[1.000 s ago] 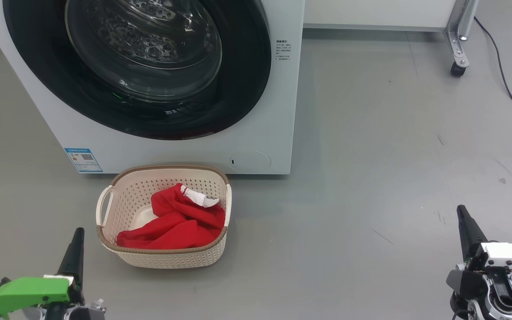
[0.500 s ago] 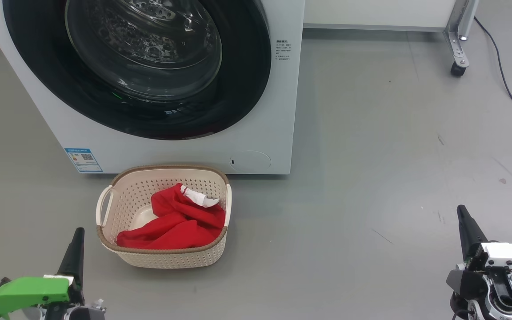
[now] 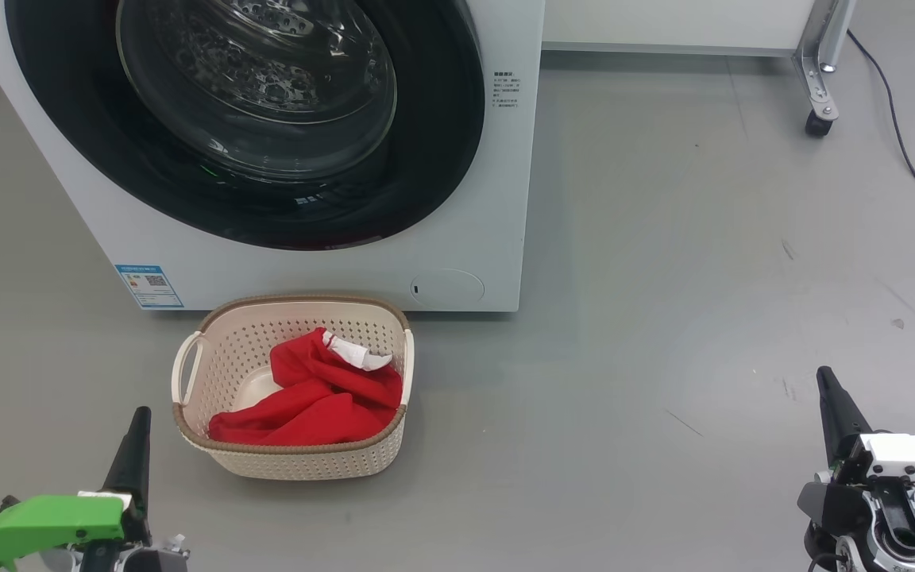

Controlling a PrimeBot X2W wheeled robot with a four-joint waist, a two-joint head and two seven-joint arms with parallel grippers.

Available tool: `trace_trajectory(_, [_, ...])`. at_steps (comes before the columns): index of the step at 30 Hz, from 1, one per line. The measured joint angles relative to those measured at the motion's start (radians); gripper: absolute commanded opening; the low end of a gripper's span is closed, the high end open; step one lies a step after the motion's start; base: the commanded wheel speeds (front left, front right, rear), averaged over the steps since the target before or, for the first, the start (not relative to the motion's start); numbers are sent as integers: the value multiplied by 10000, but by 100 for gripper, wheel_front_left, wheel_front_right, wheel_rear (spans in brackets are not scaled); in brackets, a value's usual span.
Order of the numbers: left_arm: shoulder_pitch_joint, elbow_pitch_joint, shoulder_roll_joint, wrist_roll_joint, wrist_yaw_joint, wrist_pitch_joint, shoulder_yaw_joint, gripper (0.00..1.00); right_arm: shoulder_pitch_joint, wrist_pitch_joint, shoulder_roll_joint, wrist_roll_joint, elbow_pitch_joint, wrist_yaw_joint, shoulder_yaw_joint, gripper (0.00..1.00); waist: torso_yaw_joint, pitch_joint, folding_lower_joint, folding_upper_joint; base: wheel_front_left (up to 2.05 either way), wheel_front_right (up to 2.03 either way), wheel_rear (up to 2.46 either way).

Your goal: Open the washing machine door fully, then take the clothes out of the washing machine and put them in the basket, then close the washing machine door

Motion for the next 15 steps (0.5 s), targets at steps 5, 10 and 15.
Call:
trace_trajectory(5, [0,0,-2,0,0,0,2,0,0,0,0,0,0,0,-4,0,0,0,0,0,0,0,0])
trace_trajectory(10, [0,0,-2,0,0,0,4,0,0,0,2,0,0,0,-10,0,0,0,0,0,0,0,0])
trace_trajectory(15, [0,-2,-2,0,0,0,4,0,0,0,2,0,0,0,-12,0,0,0,0,0,0,0,0])
